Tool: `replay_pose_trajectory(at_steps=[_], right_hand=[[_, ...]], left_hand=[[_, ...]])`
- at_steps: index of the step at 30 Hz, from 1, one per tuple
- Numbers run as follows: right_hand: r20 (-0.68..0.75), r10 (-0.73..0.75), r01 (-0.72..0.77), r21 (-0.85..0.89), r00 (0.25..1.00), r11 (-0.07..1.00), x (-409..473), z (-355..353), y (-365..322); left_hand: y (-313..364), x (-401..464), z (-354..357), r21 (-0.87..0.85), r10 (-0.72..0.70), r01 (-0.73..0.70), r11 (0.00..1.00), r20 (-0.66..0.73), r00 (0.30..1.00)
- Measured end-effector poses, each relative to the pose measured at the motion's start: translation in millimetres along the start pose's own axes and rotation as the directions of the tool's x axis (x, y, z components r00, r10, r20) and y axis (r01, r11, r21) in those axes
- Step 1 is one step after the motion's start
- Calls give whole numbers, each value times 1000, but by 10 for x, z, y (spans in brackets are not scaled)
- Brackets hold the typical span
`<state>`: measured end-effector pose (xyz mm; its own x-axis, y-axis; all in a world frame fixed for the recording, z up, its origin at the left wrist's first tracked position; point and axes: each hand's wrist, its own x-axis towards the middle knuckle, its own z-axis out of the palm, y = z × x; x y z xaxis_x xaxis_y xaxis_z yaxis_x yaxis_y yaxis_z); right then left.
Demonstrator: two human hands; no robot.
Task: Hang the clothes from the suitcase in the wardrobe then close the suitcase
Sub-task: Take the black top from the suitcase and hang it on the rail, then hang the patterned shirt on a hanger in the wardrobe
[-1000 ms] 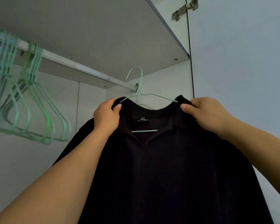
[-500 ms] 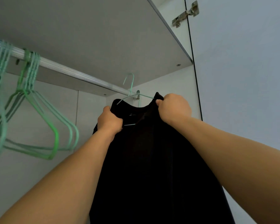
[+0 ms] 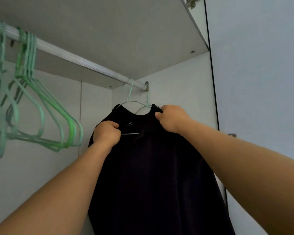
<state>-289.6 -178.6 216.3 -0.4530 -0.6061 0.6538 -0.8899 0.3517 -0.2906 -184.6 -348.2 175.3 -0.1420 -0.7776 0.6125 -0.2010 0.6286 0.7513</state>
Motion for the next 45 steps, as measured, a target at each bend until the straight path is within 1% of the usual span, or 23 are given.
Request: replay_pose_trajectory(at_steps=[2, 4, 7, 9, 11, 12, 14, 17, 20, 22, 23, 26, 28, 30, 32, 35, 37, 38, 39, 40, 42, 44, 45], right_hand=[[54, -8, 2, 107, 999, 994, -26, -36, -21], [98, -60, 29, 290, 993, 956, -65, -40, -27], [127, -117, 32, 536, 985, 843, -172, -9, -59], [125, -142, 36, 610, 982, 792, -222, 4, -94], [104, -154, 60, 606, 983, 794, -250, 10, -139], [88, -158, 83, 556, 984, 827, -255, 8, -161], [55, -153, 117, 418, 987, 901, -265, 9, -193], [2, -139, 134, 262, 990, 956, -287, 3, -198], [-107, -106, 121, 148, 989, 981, -309, -11, -197], [-142, -77, 101, 171, 987, 980, -330, -32, -192], [-132, -60, 88, 222, 989, 971, -351, -36, -169], [-47, 23, -1, 430, 999, 903, -525, -13, -10], [17, 77, -75, 496, 997, 865, -731, 25, 179], [91, 117, -146, 502, 989, 852, -1008, 71, 415], [157, 152, -210, 475, 976, 855, -1304, 127, 670], [238, 258, -338, 418, 936, 843, -1872, 263, 1162], [346, 325, -459, 440, 880, 772, -2365, 350, 1508], [407, 348, -514, 434, 844, 740, -2619, 378, 1672], [467, 374, -569, 400, 801, 719, -2906, 387, 1851], [523, 400, -617, 348, 753, 706, -3211, 383, 2046], [636, 446, -707, 232, 630, 668, -3826, 319, 2425], [732, 480, -785, 120, 484, 608, -4475, 178, 2845], [766, 500, -818, 59, 405, 572, -4828, 71, 3071]], left_hand=[[12, -6, -13, -25, 16, -16, 1000, 3, 1000], [37, -43, -7, -41, 24, -24, 999, -18, 1000], [81, -127, -26, -51, 48, -58, 997, -178, 983], [94, -188, -68, -79, 58, -87, 993, -309, 949], [76, -232, -103, -78, 78, -115, 990, -371, 925], [55, -254, -120, -76, 70, -103, 992, -356, 932], [-7, -290, -131, -65, 15, -33, 997, -264, 965], [-109, -365, -148, 9, -56, 56, 998, -25, 998], [-90, -485, -148, -97, -48, 70, 993, 212, 976], [-37, -571, -116, -180, -34, 92, 979, 303, 952], [-22, -622, -94, -197, -23, 86, 977, 302, 953], [-65, -833, -2, -160, -8, 42, 986, 210, 978], [-170, -1080, 111, -122, 7, 10, 992, 137, 991], [-314, -1431, 262, -58, 2, 4, 998, 87, 996], [-488, -1834, 443, -4, -46, 47, 999, 64, 997], [-740, -2633, 775, 31, -165, 162, 986, 167, 972], [-874, -3271, 1011, 71, -270, 261, 963, 318, 909], [-919, -3594, 1119, 119, -316, 293, 949, 408, 856], [-935, -3949, 1233, 191, -357, 301, 934, 511, 782], [-927, -4323, 1331, 273, -388, 276, 922, 611, 690], [-851, -5039, 1511, 383, -415, 171, 908, 766, 490], [-698, -5754, 1687, 408, -411, 81, 909, 854, 318], [-609, -6125, 1787, 406, -412, 80, 911, 877, 246]])
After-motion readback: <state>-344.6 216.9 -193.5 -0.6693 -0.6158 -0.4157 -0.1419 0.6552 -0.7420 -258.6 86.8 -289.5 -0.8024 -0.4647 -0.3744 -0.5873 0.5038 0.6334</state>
